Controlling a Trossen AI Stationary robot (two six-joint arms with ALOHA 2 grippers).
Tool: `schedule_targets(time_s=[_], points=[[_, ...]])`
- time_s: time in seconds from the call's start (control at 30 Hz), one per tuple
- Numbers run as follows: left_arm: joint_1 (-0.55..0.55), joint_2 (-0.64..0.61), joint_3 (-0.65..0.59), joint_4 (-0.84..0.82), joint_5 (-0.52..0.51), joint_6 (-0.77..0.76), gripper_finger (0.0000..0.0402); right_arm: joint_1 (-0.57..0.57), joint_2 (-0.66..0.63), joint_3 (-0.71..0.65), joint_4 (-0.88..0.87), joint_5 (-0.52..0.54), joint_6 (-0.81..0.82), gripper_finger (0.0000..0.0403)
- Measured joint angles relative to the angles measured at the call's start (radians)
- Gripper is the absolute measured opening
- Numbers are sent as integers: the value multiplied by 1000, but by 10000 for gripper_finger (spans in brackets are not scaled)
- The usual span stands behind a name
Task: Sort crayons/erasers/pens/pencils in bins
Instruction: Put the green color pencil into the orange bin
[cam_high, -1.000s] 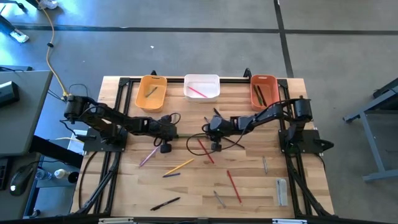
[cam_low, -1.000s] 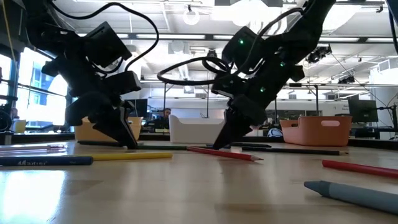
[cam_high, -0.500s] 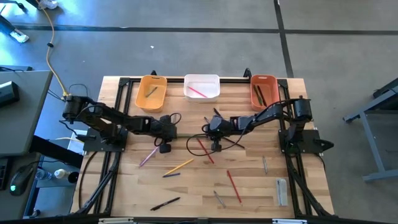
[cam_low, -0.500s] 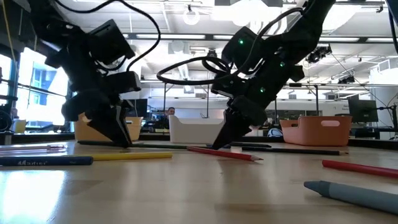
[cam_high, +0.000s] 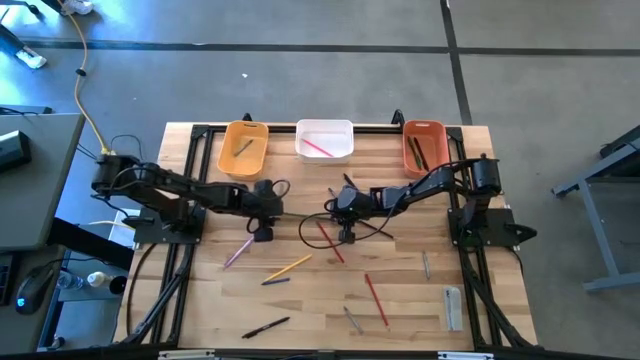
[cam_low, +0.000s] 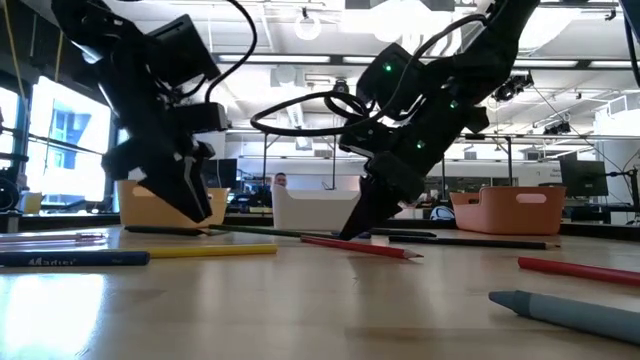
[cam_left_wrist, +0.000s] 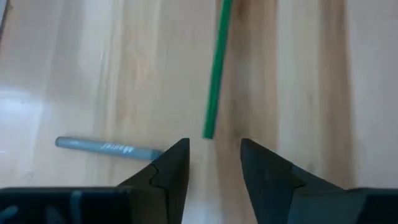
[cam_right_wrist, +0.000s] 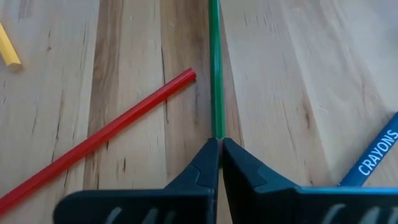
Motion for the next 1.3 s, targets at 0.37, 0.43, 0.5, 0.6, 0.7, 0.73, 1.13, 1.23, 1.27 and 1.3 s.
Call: schedule_targets(time_s=[0.37,0.43,0.5,0.6,0.7,0.73,1.13,1.23,1.27,1.3], points=[[1,97,1,111,-35,81,133,0,1,-1,8,-1,-4,2],[1,113,1,115,-36,90,133,0,1,-1,9,-1,-4,2],[0,122,2,118,-36,90,130,0,1,-1,11,-1,-5,2],[0,131,4,123,-31,101,114,0,1,-1,13,-1,-7,2],[-2,133,4,127,-25,116,83,0,1,-1,13,-1,-7,2],[-2,133,4,128,-22,119,70,0,1,-1,13,-1,-7,2],[-1,133,3,123,-13,149,9,1,1,-1,14,0,-8,14],[-2,134,11,116,-26,151,6,1,-5,-1,10,-2,-6,41],[-2,130,14,112,-30,153,5,1,-10,-1,5,-1,-3,52],[-1,126,17,106,-36,153,5,2,-20,-3,-4,6,0,65]])
